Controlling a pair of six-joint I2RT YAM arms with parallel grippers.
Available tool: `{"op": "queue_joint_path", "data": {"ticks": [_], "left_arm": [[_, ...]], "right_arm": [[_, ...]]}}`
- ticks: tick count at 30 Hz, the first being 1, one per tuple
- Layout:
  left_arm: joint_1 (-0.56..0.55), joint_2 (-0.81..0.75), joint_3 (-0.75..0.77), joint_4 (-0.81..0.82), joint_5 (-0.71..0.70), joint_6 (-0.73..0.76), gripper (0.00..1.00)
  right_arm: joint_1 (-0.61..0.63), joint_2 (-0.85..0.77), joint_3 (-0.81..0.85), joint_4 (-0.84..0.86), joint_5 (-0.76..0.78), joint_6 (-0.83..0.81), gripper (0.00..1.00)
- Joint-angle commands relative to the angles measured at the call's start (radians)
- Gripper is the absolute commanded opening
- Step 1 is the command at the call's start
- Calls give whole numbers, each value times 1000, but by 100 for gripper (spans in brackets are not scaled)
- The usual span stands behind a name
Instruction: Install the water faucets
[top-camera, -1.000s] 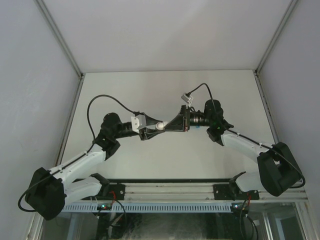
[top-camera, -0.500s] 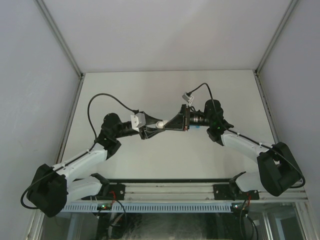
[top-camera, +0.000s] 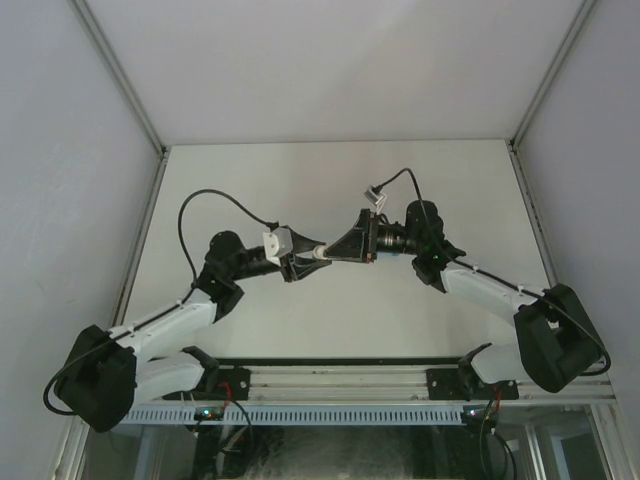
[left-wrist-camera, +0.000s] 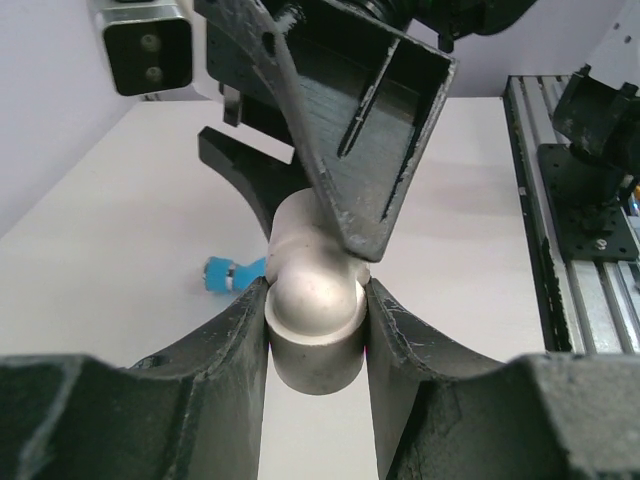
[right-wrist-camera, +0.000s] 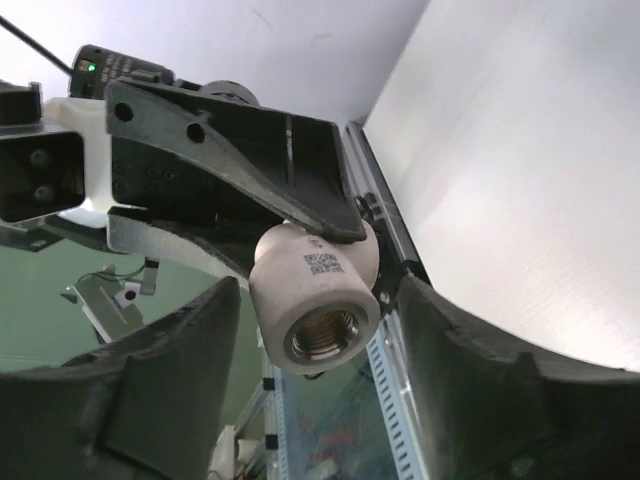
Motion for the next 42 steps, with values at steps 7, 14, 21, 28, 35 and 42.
{"op": "queue_joint_path", "data": {"ticks": [7, 14, 21, 28, 35, 42], "left_arm": [[47, -12, -152, 322, -49, -133, 0], [59, -39, -191, 321, -43, -121, 0], [59, -45, -198, 296, -37, -120, 0], [60, -66, -193, 223, -35, -80, 0], [59, -73, -189, 190, -38, -61, 0], [59, -91, -189, 154, -40, -48, 0]], "right_arm": [[-148, -141, 12, -361, 118, -302, 78], [-319, -88, 106, -772, 545, -589, 72], [-269, 173, 282, -886, 738, -683, 69], [-192, 350, 463, -966, 918, -725, 74], [-133, 478, 593, -999, 1008, -748, 69], [-115, 526, 611, -1025, 1050, -714, 66]]}}
